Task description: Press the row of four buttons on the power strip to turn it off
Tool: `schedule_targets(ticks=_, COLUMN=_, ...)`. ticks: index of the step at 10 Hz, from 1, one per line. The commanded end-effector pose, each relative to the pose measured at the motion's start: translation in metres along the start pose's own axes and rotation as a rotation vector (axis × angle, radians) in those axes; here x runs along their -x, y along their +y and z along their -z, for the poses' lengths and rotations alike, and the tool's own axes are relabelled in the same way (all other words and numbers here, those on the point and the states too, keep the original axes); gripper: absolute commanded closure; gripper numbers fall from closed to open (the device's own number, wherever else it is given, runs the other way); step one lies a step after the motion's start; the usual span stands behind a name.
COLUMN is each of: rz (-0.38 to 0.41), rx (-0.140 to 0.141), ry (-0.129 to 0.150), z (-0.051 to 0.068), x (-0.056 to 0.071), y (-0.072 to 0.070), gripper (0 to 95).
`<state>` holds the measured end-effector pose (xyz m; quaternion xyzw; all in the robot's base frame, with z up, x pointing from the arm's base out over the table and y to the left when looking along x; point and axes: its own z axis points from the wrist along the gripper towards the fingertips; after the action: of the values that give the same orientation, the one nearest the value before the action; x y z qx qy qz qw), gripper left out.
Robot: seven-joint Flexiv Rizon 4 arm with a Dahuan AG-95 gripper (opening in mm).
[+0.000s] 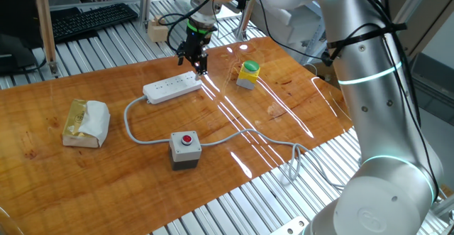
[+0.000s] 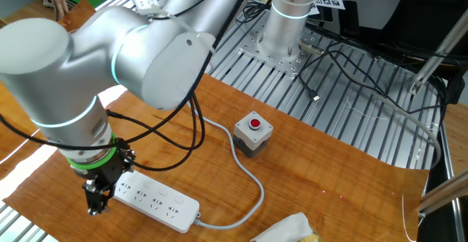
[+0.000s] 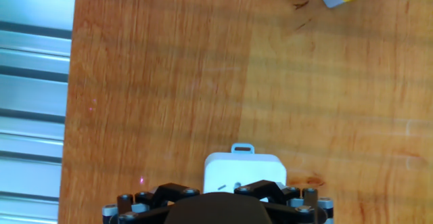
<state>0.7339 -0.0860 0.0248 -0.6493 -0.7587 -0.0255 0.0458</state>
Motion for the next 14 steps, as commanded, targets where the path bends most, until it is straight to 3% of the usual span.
schedule_targets(ticks=1, rz=0.002, rx=0.003, ry=0.000, z=-0.0010, x=-0.0006, y=0.0000, gripper=0.0)
schedule_targets(ticks=14, rz=0.004, rx=0.025, ry=-0.010, z=-0.0085, x=-0.0066, y=0.0017, gripper=0.0)
